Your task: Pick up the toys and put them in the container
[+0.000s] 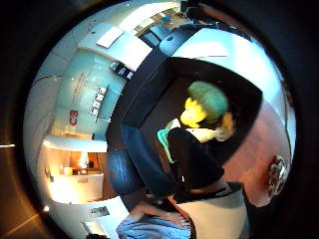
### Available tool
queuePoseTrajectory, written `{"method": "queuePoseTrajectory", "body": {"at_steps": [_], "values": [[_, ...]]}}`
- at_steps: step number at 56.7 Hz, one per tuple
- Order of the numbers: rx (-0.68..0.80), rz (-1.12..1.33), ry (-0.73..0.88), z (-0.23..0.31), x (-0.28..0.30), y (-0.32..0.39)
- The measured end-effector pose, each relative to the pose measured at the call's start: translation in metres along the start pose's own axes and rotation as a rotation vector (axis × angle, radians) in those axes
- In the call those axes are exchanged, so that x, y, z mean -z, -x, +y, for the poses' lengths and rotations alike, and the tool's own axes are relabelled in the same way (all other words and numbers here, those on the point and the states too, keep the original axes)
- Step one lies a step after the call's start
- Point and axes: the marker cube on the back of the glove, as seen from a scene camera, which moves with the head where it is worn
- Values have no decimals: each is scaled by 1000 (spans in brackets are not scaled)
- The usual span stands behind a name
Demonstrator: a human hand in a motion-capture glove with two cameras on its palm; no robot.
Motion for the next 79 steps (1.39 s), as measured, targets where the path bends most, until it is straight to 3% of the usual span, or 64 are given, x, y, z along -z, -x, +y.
{"method": "queuePoseTrajectory", "body": {"at_steps": [4, 20, 31, 47, 65, 79], "values": [[95, -76, 0, 23, 20, -37], [-101, -46, 46, 80, 16, -170], [-171, -53, 147, 92, -46, -209], [-187, 27, 356, 107, -182, -231], [-188, -8, 235, 111, -201, -253], [-126, 76, 20, 104, -200, -252]]}}
